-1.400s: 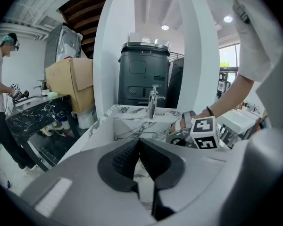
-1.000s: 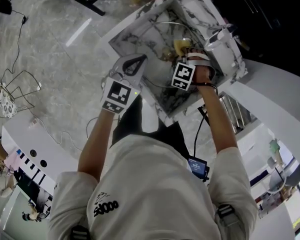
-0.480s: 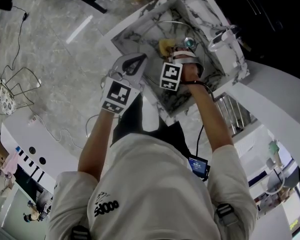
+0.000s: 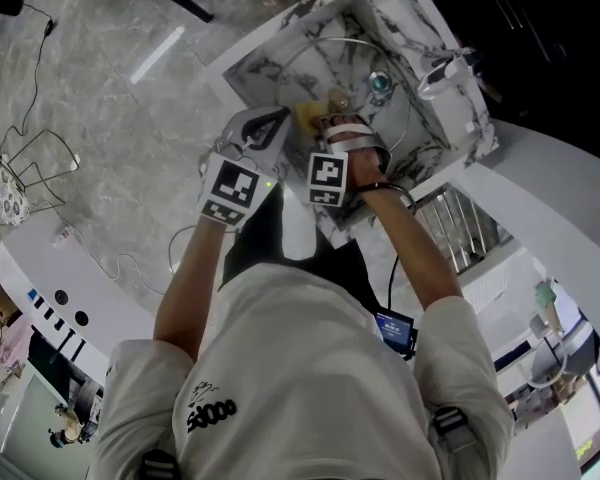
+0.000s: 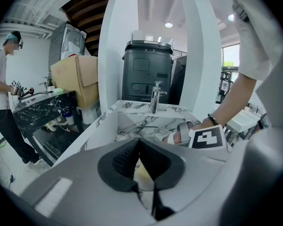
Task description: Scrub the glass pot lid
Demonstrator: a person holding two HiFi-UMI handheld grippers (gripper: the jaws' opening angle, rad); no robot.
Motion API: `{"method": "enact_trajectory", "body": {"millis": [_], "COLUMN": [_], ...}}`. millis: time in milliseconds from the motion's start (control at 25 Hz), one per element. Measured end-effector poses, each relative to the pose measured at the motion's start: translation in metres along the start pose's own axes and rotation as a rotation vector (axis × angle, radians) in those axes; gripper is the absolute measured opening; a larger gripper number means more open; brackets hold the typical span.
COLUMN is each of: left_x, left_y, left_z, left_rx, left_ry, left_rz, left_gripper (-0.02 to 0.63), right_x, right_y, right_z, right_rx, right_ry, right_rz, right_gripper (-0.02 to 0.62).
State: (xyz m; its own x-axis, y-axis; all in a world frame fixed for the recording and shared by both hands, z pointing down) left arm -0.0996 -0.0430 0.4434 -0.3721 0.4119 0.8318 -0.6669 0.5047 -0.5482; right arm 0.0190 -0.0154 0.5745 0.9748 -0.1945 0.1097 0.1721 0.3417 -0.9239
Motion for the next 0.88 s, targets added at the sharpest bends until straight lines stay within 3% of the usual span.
{"method": "enact_trajectory", "body": {"millis": [160,360,760,880], "left_x": [-0.001,-0.002,-0.004,-0.008], "left_y": [-0.001,0.002,0.012,0.019], "left_z": [-0.003,-0.006,-0.007,-0.007], "left_rx": [0.003,0.006,0.001,-0.003], "left_ry": [-0.003,-0.008,-0.01,-0.007], "left_rz": [-0.003,-0.005,-0.021,-0.038], "left_gripper": [0.011,0.011,0.011,0.011], "right_x": [-0.004,-0.002,0.008,0.014], "right_y": [0.005,0.009,0.018,0.025], "right_z": [-0.002,-0.008,-0.02,-0.025], "right_rx": [-0.095,-0.222,-0.558,-0.597], "right_ry": [-0.144,-0.241,-0.507,-0.609], "right_rz": [-0.076,-0.155,-0.361,-0.423], "right_gripper": [0.071,0.071,0.064,0.06]}}
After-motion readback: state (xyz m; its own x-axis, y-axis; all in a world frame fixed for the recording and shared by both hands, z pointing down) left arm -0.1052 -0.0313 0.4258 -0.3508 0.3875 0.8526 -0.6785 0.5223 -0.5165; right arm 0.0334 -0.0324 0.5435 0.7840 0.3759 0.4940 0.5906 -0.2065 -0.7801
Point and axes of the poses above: the fingertips, and each gripper's own axes: y backward along the fingers, z to its left, x out of its underside, the point moved 10 cm from there along y, backward along the fingers, and after that the axes turned 3 degrees about x, right-handed, at the moved point
